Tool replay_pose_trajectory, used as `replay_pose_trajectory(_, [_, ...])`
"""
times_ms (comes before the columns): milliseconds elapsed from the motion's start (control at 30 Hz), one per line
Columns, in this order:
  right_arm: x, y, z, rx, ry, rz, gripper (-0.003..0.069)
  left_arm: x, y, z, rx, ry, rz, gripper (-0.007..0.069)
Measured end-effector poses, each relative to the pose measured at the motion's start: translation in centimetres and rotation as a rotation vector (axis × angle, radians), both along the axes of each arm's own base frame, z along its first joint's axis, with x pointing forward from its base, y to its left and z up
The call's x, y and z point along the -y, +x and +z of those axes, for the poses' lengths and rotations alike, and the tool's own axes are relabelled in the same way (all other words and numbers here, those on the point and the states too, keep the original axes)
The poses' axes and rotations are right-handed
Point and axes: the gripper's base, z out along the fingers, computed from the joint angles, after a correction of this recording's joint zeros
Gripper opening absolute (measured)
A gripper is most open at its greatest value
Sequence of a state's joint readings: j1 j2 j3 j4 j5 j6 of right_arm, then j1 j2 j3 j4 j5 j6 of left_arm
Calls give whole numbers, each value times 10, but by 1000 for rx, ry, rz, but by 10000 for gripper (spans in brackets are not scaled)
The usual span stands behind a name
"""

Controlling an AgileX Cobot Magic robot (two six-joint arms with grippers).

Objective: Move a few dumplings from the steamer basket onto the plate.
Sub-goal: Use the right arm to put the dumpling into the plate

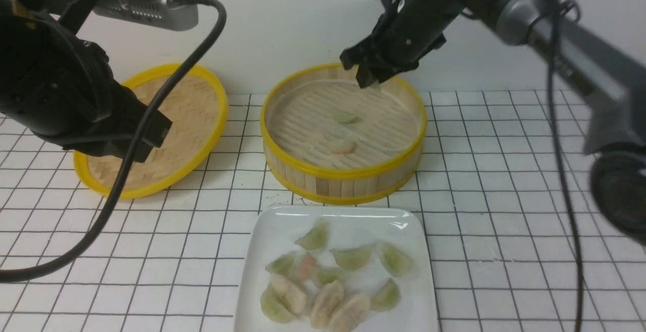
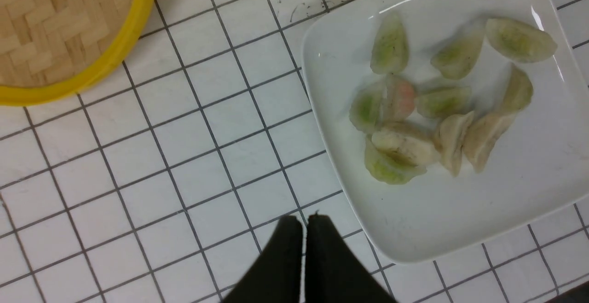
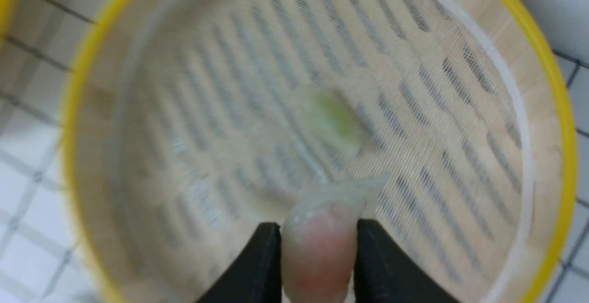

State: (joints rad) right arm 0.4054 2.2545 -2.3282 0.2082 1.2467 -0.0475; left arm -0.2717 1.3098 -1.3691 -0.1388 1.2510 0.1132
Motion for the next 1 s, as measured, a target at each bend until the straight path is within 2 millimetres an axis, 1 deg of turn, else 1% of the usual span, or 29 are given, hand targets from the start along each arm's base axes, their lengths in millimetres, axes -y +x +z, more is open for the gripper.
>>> replay_pose_trajectory(33, [1,-3,3,-2,2,1,186,0,0,0,0,0,0,-6])
replay_pose_trajectory(67, [8,-27,19,-31,16,8,186,0,0,0,0,0,0,-6])
replay_pose_trajectory(100, [11,-37,18,-62,11,12,186,0,0,0,0,0,0,-6])
replay_pose_trajectory(133, [16,-57,23,-96,15,21,186,0,0,0,0,-1,1,-6])
replay_pose_trajectory(167, [18,-70,28,-103,20,33,186,0,0,0,-1,-2,1,-6])
replay_pose_trajectory(200, [20,-94,25,-152,11,58,186,0,0,0,-1,-2,1,-6])
replay_pose_trajectory(233, [21,-97,23,-160,9,62,186,0,0,0,-1,-2,1,-6])
replay_pose_trajectory(267, [20,-122,8,-234,-16,91,186,0,0,0,-1,-4,0,-6])
replay_pose_trajectory(300, [18,-143,-3,-286,-38,117,186,0,0,0,-1,-4,0,-6])
replay_pose_trajectory(333, [15,-155,-12,-317,-54,136,186,0,0,0,-1,-4,0,-6])
replay_pose_trajectory(367, [13,-160,-13,-320,-56,145,186,0,0,0,-1,-4,0,-6])
replay_pose_trajectory(400, [9,-178,-34,-366,-86,173,186,0,0,0,-1,-4,0,-6])
replay_pose_trajectory(500, [-3,-203,-69,-400,-126,214,186,0,0,0,-1,-4,0,-6])
replay_pose_trajectory(633, [-17,-218,-100,-421,-162,250,186,0,0,0,-1,-4,0,-6])
replay_pose_trajectory(667, [-18,-219,-103,-421,-163,252,186,0,0,0,-1,-4,-1,-6])
replay_pose_trajectory(733, [-25,-217,-114,-410,-163,252,211,0,0,0,-1,-3,-3,-6])
replay_pose_trajectory(767, [-26,-215,-116,-405,-160,248,232,0,0,0,-1,-3,-3,-6])
replay_pose_trajectory(900, [-26,-213,-119,-390,-161,241,356,0,0,0,-1,-3,-3,-6])
replay_pose_trajectory(933, [-25,-212,-119,-384,-172,234,403,0,0,0,-1,-3,-3,-6])
replay_pose_trajectory(967, [-25,-212,-119,-382,-177,230,427,0,0,0,-1,-3,-3,-6])
replay_pose_trajectory(1000, [-25,-211,-119,-381,-180,228,433,0,0,0,-1,-3,-3,-6])
